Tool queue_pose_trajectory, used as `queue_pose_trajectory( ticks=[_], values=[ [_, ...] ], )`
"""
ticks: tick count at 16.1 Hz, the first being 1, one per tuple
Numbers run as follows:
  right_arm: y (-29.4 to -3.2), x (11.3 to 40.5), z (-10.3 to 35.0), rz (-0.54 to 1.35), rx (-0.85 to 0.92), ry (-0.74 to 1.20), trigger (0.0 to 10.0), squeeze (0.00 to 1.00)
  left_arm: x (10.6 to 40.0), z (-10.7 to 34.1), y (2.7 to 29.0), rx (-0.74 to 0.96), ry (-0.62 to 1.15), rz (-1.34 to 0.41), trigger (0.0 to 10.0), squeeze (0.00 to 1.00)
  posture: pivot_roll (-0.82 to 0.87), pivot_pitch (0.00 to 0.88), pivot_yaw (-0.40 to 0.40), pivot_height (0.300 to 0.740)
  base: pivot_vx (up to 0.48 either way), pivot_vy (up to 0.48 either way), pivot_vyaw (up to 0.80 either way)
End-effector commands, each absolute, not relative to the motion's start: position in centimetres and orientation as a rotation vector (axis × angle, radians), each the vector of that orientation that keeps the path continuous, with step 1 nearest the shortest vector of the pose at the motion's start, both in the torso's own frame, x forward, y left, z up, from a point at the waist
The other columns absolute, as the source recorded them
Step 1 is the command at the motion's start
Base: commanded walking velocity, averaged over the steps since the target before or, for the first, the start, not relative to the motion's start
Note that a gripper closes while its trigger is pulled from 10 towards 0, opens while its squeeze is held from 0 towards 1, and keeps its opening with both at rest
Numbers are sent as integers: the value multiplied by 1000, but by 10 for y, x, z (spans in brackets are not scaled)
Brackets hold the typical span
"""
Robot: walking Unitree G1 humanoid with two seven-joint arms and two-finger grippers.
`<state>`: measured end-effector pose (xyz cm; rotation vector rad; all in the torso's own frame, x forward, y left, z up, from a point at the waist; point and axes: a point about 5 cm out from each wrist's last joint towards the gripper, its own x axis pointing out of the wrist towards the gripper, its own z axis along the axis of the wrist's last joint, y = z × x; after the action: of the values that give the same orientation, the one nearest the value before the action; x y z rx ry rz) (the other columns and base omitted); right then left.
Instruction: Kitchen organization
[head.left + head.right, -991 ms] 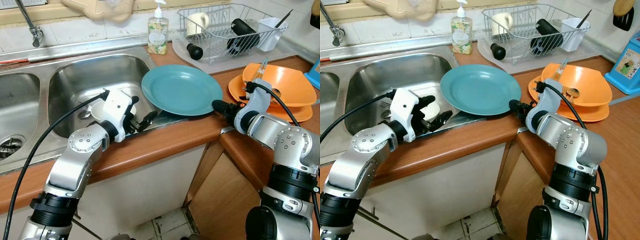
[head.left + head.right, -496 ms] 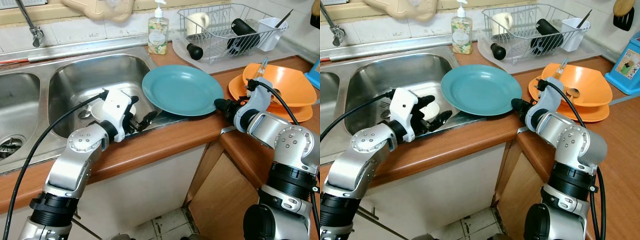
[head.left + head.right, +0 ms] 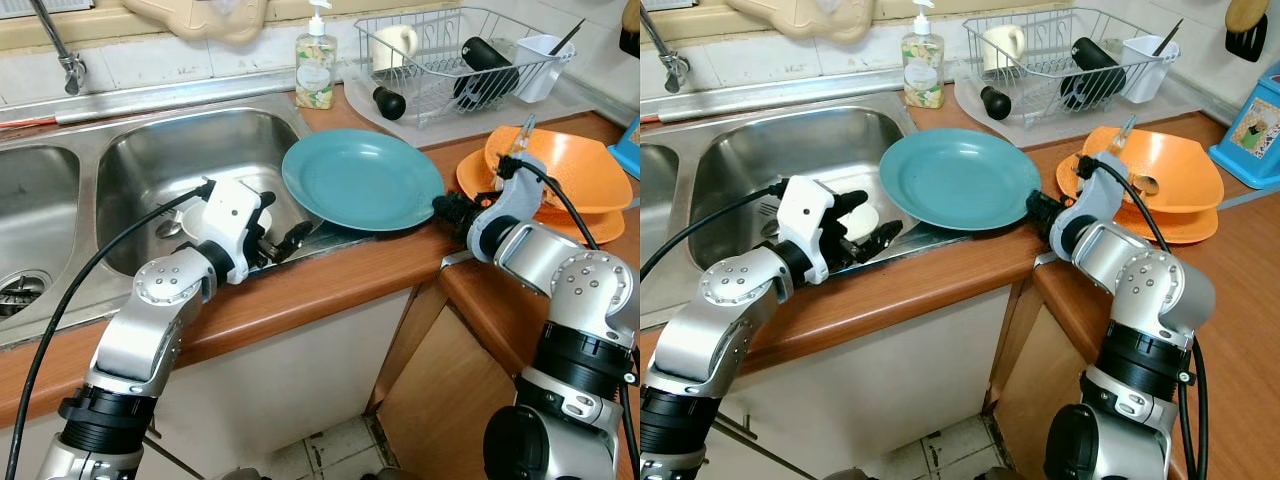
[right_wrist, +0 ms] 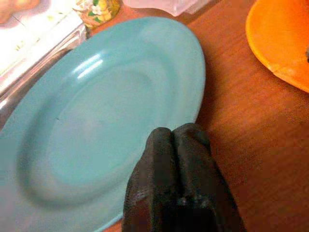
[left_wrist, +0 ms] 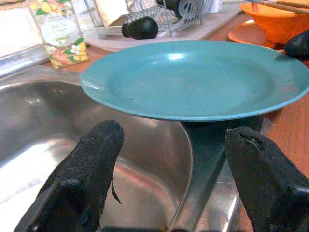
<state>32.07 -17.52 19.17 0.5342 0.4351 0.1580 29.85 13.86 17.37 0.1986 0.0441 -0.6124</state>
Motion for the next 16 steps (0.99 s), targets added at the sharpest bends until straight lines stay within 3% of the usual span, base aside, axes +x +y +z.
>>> queue_pose_trajectory(
  ticks=[1, 6, 7, 10, 11, 16],
  values=[
    [-172, 321, 198, 192, 544, 411, 0, 0, 298, 177, 141, 197, 36, -597, 10000, 0, -71, 0, -5, 740, 0, 0, 0],
    [-171, 323, 203, 215, 511, 384, 0, 0, 303, 180, 149, 198, 30, -554, 10000, 0, -67, 0, -3, 740, 0, 0, 0],
    [-171, 324, 206, 228, 482, 366, 10000, 0, 306, 183, 152, 204, 24, -538, 10000, 0, -64, 0, 1, 740, 0, 0, 0],
    [-169, 323, 212, 247, 403, 311, 10000, 0, 309, 189, 155, 206, 10, -521, 10000, 0, -61, 0, 5, 740, 0, 0, 0],
    [-169, 320, 213, 251, 383, 297, 10000, 965, 308, 188, 157, 205, 12, -517, 10000, 0, -61, 0, 5, 740, 0, 0, 0],
    [-172, 318, 214, 250, 366, 295, 10000, 1000, 306, 185, 155, 204, 21, -521, 10000, 0, -70, 0, 2, 740, 0, 0, 0]
  ],
)
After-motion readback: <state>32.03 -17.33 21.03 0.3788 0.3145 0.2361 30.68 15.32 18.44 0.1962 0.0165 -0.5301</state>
